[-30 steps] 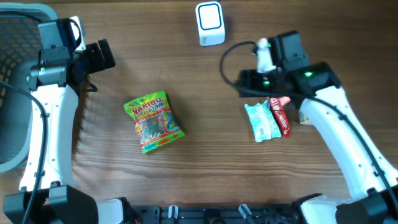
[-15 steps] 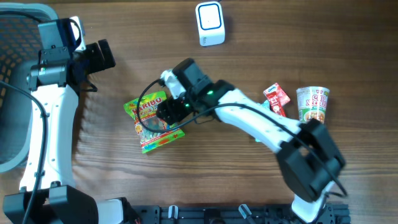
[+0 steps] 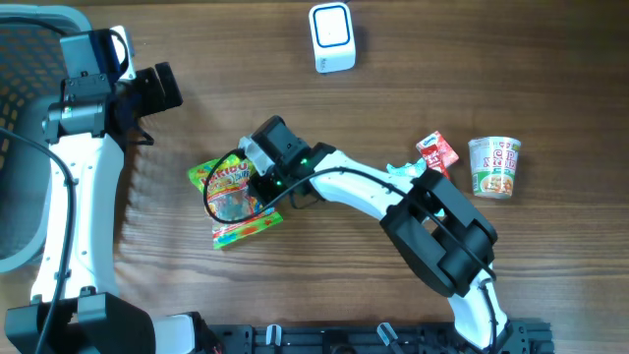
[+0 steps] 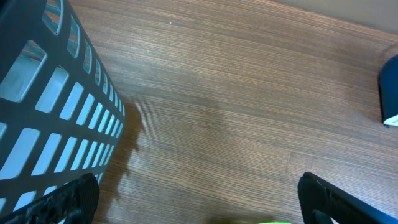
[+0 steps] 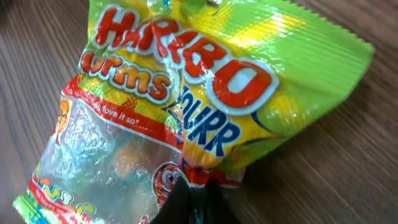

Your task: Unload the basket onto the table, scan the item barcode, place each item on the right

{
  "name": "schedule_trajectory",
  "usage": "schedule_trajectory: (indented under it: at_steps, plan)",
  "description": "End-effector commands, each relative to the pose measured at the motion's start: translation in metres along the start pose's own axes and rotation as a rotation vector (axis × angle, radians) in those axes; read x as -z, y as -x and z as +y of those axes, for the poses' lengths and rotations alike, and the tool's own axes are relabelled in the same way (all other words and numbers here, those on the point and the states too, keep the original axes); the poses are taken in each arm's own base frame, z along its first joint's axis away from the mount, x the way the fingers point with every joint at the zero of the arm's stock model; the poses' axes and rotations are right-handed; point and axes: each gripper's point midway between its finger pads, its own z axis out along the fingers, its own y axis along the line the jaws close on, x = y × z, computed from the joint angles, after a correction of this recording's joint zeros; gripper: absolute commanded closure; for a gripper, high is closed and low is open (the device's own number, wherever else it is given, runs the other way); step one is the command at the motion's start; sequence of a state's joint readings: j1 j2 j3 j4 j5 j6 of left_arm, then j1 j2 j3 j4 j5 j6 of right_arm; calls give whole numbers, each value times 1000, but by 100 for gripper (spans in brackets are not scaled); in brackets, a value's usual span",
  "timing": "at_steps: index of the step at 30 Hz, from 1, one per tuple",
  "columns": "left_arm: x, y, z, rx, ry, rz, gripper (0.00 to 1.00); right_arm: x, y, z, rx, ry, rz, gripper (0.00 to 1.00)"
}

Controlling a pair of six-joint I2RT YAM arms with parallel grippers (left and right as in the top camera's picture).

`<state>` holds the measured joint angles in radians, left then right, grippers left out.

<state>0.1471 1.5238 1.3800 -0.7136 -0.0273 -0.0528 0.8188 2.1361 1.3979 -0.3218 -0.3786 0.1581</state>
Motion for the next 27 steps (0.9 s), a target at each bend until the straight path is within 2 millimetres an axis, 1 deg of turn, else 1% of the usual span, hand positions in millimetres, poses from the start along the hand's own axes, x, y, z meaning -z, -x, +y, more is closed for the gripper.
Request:
schedule_trajectory:
  at_steps: [1,2,3,4,5,6,7,10,12,13,16,18,21,22,25,26,27]
  plan:
    - [5,5,2,-9,-5,-18,0,43,17,-22,-72,-52,-45,96]
    - [5,5,2,-9,-5,-18,0,65,27,-23,-65,-58,-79,96]
    - [5,5,2,-9,-5,-18,0,94,36,-23,-44,-83,-119,96]
    - [5,5,2,-9,-5,-19,0,120,42,-27,-38,-147,-151,96]
    - [5,5,2,-9,-5,-18,0,141,44,-31,-36,-215,-174,96]
    - [5,5,2,-9,-5,-18,0,176,44,-38,-17,-339,-206,96]
    - [5,5,2,-9,-5,-19,0,204,43,-41,-15,-435,-233,96]
    - [5,5,2,-9,-5,-19,0,263,38,-43,57,-667,-285,96]
    - [5,5,2,-9,-5,-19,0,273,33,-40,124,-762,-259,96]
    - [5,6,2,-9,-5,-19,0,273,29,-38,158,-804,-232,96]
    - [5,5,2,-9,-5,-18,0,249,17,-35,223,-881,-139,96]
    - [5,5,2,-9,-5,-19,0,233,11,-40,269,-977,-71,96]
    - [5,5,2,-9,-5,-18,0,222,8,-53,331,-1172,-4,96]
    - [5,5,2,-9,-5,-18,0,216,7,-53,352,-1196,13,96]
    - [5,5,2,-9,-5,-18,0,180,-4,-38,388,-1148,47,96]
    - [5,5,2,-9,-5,-19,0,164,-9,-27,404,-1134,48,96]
    - [5,5,2,-9,-5,-19,0,155,-12,-20,425,-1124,51,96]
